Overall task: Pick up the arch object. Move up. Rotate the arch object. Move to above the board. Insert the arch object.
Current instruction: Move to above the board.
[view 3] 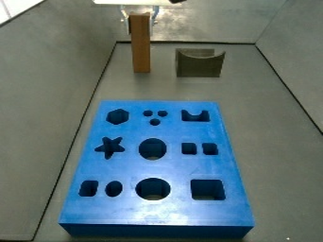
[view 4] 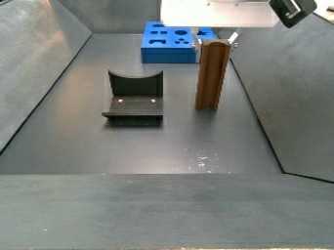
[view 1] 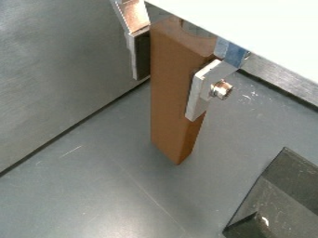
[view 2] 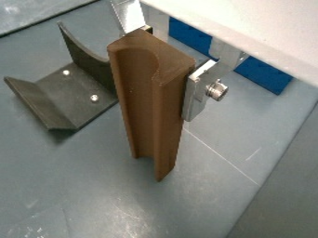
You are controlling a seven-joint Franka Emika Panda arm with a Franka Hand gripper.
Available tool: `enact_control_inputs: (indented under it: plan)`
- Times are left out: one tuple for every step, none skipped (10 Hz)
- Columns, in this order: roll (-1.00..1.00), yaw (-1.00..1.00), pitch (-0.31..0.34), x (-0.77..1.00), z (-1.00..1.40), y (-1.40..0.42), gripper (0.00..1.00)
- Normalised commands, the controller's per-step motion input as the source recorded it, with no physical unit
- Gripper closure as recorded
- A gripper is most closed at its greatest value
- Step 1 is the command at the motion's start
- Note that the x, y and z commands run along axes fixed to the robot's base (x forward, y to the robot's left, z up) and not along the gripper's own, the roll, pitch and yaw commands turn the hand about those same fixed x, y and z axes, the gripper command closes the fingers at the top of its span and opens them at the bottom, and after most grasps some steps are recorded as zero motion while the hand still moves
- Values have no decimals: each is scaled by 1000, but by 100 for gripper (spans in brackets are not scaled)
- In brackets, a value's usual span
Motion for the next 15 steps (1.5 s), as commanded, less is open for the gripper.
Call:
enact_control_inputs:
  plan:
    - [-177, -6, -330, 104, 1000, -144, 100]
    - [-168, -4, -256, 84, 1000, -133, 100]
    - [-157, -8, -144, 72, 1000, -121, 100]
    - [-154, -9, -91, 71, 1000, -118, 100]
    - [-147, -4, -10, 67, 1000, -106, 100]
    - [-144, -1, 15, 66, 1000, -102, 100]
    - [-139, 5, 60, 66, 1000, -92, 100]
    - [-132, 7, 77, 62, 1000, -79, 100]
    - [-121, 7, 87, 54, 1000, -68, 100]
    - [-114, 6, 84, 46, 890, -57, 100]
    - [-104, 6, 80, 29, 669, -37, 100]
    - [-102, 7, 78, 23, 561, -32, 100]
    - [-98, 10, 77, 18, 345, -22, 100]
    - [-97, 11, 80, 15, 183, -18, 100]
    - [137, -136, 625, 137, 191, -1000, 100]
